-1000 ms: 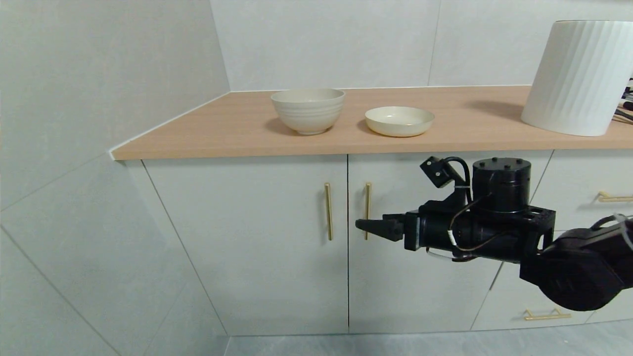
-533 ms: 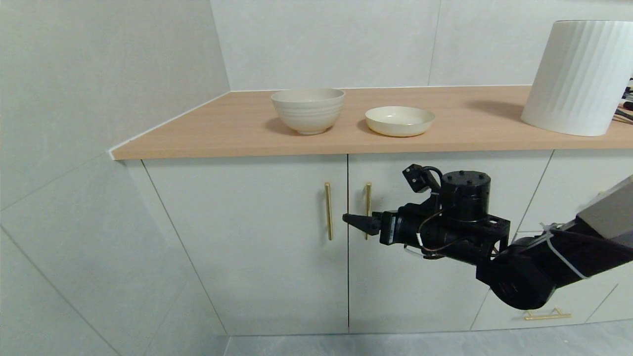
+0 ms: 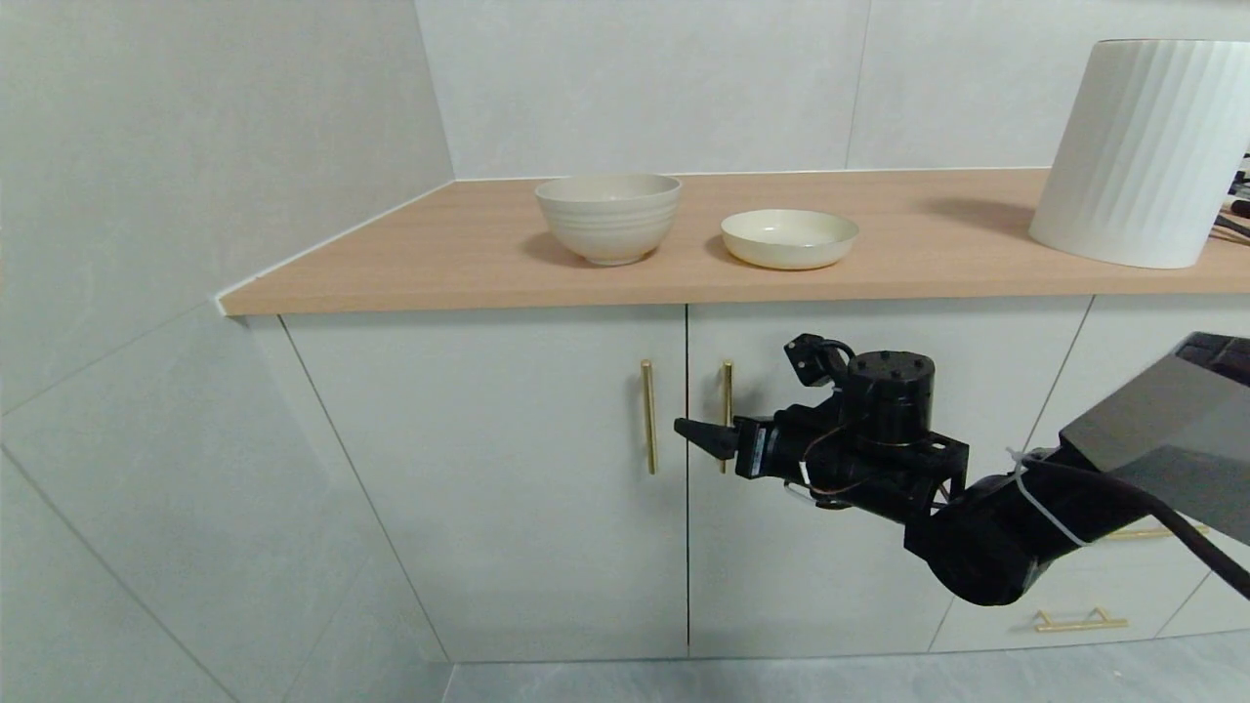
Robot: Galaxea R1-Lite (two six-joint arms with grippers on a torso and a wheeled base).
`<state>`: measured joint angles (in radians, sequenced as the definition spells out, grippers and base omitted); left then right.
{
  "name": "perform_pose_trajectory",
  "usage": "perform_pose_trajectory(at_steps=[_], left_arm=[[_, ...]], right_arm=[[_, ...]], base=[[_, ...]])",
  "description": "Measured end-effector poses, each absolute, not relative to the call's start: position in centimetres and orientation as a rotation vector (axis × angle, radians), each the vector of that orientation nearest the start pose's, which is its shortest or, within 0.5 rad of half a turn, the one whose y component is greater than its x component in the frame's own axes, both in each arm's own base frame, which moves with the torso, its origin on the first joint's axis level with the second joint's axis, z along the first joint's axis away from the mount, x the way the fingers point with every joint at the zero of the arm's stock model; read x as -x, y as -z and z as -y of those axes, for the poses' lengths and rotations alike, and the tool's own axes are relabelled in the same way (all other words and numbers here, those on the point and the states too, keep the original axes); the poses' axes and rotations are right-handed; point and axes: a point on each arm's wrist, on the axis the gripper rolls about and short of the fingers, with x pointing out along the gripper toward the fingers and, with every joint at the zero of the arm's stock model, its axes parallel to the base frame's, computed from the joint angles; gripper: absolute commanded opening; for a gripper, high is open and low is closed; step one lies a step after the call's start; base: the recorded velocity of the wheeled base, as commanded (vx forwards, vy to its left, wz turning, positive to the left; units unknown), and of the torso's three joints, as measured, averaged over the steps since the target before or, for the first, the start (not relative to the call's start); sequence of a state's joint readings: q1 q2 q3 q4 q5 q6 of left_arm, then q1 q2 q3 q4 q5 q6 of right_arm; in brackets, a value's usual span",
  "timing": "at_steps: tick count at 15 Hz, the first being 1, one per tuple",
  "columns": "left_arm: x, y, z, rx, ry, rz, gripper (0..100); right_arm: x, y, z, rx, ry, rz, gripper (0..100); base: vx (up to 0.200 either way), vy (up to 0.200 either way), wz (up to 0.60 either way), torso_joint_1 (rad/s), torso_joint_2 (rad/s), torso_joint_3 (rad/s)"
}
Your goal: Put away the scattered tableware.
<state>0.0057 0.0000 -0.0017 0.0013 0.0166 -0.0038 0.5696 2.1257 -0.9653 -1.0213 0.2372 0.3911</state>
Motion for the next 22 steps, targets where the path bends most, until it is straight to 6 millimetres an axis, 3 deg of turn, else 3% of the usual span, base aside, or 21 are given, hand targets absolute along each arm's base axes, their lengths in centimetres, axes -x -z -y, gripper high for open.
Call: perform_pose_trajectory(at_steps=[6,12,17,22], left_arm=[[2.3,-7.6,0.0,0.004,-0.022,0.001,100],[2.3,-7.6,0.0,0.004,-0.022,0.001,100],[2.3,-7.6,0.0,0.004,-0.022,0.000,100],[2.3,-7.6,0.0,0.004,-0.022,0.001,100]], right_arm=[[-34.1,-10.8,-22.6,-0.455,-0.771,-0.285,100],[-33.4,-10.4,-23.3,-0.490,-0.804,-0.324,100],[-31.8,-10.5,-22.8,-0.504,-0.916,-0.403,100],[-28.7,-11.1,-20.9,-0.503,-1.041,-0.495,100]], base=[[0.000,0.000,0.00,0.000,0.00,0.000],[0.000,0.000,0.00,0.000,0.00,0.000],[0.000,0.000,0.00,0.000,0.00,0.000],[0.000,0.000,0.00,0.000,0.00,0.000]])
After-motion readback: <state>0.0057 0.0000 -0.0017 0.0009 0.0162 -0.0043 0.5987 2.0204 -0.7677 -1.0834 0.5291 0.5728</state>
